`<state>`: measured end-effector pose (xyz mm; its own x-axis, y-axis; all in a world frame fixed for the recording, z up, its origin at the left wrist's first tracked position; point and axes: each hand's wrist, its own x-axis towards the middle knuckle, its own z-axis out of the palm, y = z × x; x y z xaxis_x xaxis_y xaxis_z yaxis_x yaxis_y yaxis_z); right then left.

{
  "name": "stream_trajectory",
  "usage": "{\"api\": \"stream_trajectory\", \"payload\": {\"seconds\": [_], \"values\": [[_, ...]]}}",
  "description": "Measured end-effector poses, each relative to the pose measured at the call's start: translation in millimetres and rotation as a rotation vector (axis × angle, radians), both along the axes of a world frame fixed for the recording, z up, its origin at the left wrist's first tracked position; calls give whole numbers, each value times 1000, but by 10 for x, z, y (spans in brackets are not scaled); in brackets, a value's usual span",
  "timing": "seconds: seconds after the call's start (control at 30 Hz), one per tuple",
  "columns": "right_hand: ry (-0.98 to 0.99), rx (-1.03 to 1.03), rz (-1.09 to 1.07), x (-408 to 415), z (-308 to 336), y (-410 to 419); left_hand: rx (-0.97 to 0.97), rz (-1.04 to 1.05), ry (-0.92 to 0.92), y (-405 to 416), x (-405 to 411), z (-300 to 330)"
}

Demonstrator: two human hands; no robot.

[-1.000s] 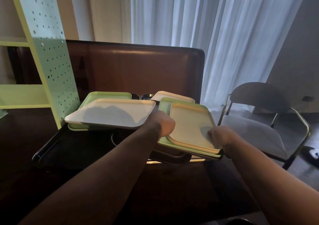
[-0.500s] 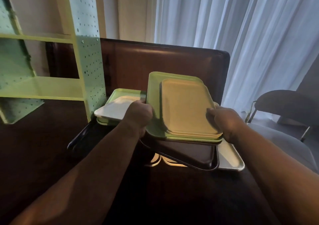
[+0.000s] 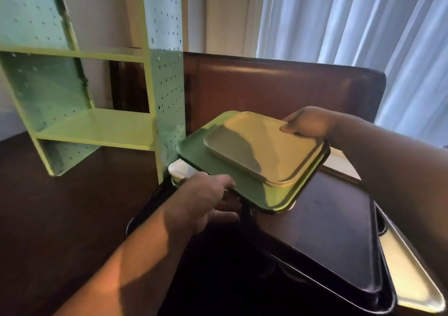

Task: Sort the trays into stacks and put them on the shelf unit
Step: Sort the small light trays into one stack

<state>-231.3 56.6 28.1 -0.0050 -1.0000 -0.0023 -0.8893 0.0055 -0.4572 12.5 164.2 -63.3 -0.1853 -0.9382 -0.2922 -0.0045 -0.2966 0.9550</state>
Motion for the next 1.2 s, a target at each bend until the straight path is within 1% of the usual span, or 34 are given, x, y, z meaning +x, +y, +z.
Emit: {"api": "stream_trajectory", "payload": {"seconds": [0.07,0.13,0.2,0.3,0.43,0.47,0.57,0.7,0.83,0.9,0.97,1.03,1.13,1.2], "values": [[37,65,64,7,-104,-220,6,-60,1,-13,8,-55],[35,126,103,-2,-237,-392,-2,-85,-48,-22,17,-117],[21,176,118,-23,-376,-495,4,-74,-80,-40,39,-165],[-23,192,109,-87,-551,-592,69,-93,-78,-112,61,-230],[-123,228,122,-115,-607,-628,33,8,-284,-154,39,-286],[-127,246,130,-102,-597,-612,23,23,-305,-152,22,-298],[-107,255,133,-68,-594,-589,49,76,-272,-143,-24,-338],[-82,209,122,-59,-582,-498,60,103,-240,-98,-95,-355],[-114,163,77,-113,-506,-332,37,122,-177,-14,-139,-288],[-173,129,35,-167,-431,-203,-13,135,-174,42,-154,-176],[-294,105,-30,-242,-358,-39,-68,152,-168,71,-169,-35],[-435,86,-124,-326,-303,172,-108,191,-105,56,-205,89],[-668,159,-255,-390,-243,573,-183,238,-42,16,-284,271],[-702,188,-359,-410,-206,833,-227,179,-34,-3,-359,374]]}}
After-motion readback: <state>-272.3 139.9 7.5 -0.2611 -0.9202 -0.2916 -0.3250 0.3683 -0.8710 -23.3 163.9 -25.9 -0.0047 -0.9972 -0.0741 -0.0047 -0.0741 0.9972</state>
